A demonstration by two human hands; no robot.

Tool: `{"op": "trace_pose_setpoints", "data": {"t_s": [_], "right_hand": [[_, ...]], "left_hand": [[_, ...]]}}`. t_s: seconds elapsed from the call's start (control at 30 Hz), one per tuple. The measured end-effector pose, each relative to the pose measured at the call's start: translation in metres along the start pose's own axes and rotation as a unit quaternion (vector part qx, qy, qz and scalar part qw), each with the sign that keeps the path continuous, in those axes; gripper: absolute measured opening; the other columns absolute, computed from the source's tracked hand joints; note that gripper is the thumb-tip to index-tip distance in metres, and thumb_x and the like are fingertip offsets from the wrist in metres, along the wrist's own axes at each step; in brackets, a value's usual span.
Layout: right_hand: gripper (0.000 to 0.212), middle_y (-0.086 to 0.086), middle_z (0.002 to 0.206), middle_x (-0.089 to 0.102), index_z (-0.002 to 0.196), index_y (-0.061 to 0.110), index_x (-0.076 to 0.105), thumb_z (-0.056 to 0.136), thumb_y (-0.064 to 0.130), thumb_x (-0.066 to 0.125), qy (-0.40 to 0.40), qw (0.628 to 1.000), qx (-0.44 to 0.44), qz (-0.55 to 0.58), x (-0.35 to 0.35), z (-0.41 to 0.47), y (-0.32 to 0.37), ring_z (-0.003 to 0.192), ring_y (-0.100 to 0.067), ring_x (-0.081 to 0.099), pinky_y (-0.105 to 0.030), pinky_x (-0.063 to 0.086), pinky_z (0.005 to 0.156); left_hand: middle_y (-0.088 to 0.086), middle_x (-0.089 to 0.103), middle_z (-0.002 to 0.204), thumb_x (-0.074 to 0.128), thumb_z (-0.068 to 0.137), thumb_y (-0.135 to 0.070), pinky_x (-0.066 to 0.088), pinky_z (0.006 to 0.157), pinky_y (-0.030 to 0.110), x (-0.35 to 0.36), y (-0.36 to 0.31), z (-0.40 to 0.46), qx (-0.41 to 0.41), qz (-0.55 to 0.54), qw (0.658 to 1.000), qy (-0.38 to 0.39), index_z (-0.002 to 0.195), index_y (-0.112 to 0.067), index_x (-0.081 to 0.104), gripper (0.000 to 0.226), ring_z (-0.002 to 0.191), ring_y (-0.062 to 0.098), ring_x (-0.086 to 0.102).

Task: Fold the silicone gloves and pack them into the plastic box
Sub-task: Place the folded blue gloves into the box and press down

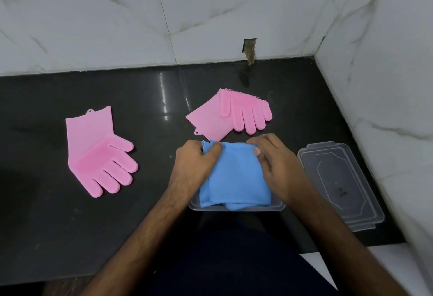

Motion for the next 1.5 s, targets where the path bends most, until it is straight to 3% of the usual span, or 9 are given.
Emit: {"op": "trace_pose_setpoints", "data": {"t_s": [0.33,0.5,0.67,0.8,0.87,1.0,1.13,1.27,1.5], "right_hand": [[0.031,-0.001,0.117,0.068,0.123,0.012,0.069,0.100,0.000,0.053,-0.036,0.999,-0.022,-0.013,0.000,-0.006,-0.004,0.106,-0.017,0.063,-0.028,0.049,0.094],[0.023,-0.006,0.109,0.069,0.118,0.010,0.069,0.102,0.006,0.054,-0.039,0.998,-0.007,-0.041,0.006,-0.005,-0.006,0.100,-0.024,0.063,-0.040,0.053,0.090],[0.018,-0.004,0.096,0.070,0.107,0.011,0.070,0.098,0.004,0.055,-0.031,0.992,0.012,-0.123,0.017,-0.003,0.001,0.093,-0.028,0.058,-0.042,0.053,0.071],[0.026,0.000,0.089,0.073,0.103,0.017,0.071,0.080,0.005,0.074,-0.029,0.971,-0.001,-0.236,0.012,-0.005,-0.005,0.095,-0.026,0.054,-0.039,0.038,0.079],[0.034,0.002,0.093,0.073,0.108,0.021,0.070,0.077,0.013,0.080,-0.009,0.966,0.014,-0.257,0.008,-0.005,-0.006,0.099,-0.024,0.050,-0.038,0.028,0.082],[0.038,0.001,0.101,0.072,0.117,0.022,0.071,0.080,0.019,0.079,0.010,0.959,0.037,-0.280,0.009,-0.004,0.004,0.106,-0.025,0.049,-0.039,0.026,0.087],[0.048,-0.006,0.105,0.067,0.111,0.016,0.071,0.066,0.009,0.086,0.015,0.947,0.029,-0.319,0.007,-0.006,0.009,0.101,-0.029,0.052,-0.040,0.039,0.082],[0.034,-0.011,0.101,0.064,0.104,0.009,0.070,0.072,0.001,0.076,0.037,0.955,-0.104,-0.277,0.018,-0.008,0.020,0.091,-0.033,0.062,-0.041,0.051,0.073],[0.071,0.003,0.154,0.040,0.149,0.024,0.042,0.087,0.042,0.072,0.218,0.947,-0.112,-0.209,0.037,-0.002,0.021,0.137,-0.021,0.040,-0.043,0.039,0.108]], "left_hand": [[0.006,0.061,0.070,0.058,0.099,-0.046,0.041,0.055,0.030,-0.006,-0.001,0.006,-0.030,0.035,0.995,0.086,0.086,0.005,0.060,0.053,0.060,0.016,0.053],[0.013,0.078,0.090,0.056,0.102,-0.045,0.059,0.069,0.039,-0.008,-0.007,0.010,-0.036,0.094,0.986,0.132,0.096,-0.010,0.074,0.040,0.075,0.026,0.073],[0.007,0.071,0.073,0.063,0.099,-0.041,0.042,0.047,0.019,-0.001,-0.007,0.003,0.000,0.143,0.987,0.074,0.087,-0.007,0.073,0.037,0.058,0.013,0.060],[0.000,0.065,0.077,0.073,0.095,-0.044,0.044,0.058,0.018,0.001,-0.007,-0.004,0.026,0.125,0.991,0.027,0.092,-0.009,0.074,0.035,0.067,0.010,0.059],[0.001,0.071,0.090,0.074,0.094,-0.046,0.051,0.070,0.024,0.003,-0.010,-0.010,0.048,0.123,0.991,-0.003,0.108,-0.009,0.076,0.039,0.079,0.014,0.065],[-0.005,0.056,0.067,0.066,0.099,-0.047,0.039,0.058,0.028,0.009,-0.012,-0.012,0.056,0.210,0.976,0.008,0.068,-0.019,0.052,0.045,0.063,0.017,0.055],[-0.002,0.057,0.074,0.056,0.104,-0.049,0.043,0.067,0.034,0.012,-0.019,-0.009,0.043,0.273,0.960,0.041,0.076,-0.016,0.051,0.043,0.071,0.022,0.057],[0.005,0.056,0.081,0.051,0.107,-0.043,0.047,0.080,0.041,0.012,-0.024,-0.009,0.037,0.277,0.959,0.055,0.077,-0.013,0.048,0.043,0.079,0.031,0.058],[0.016,0.066,0.093,0.053,0.108,-0.029,0.042,0.071,0.034,0.006,-0.027,-0.007,0.019,0.240,0.967,0.079,0.086,-0.004,0.058,0.034,0.089,0.036,0.066]]}}
Point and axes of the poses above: each hand's wrist, its own z-axis towards the middle knuckle, its own x-axis out of the palm, y = z × x, the point moved 2 cm from there along z, towards the middle knuckle
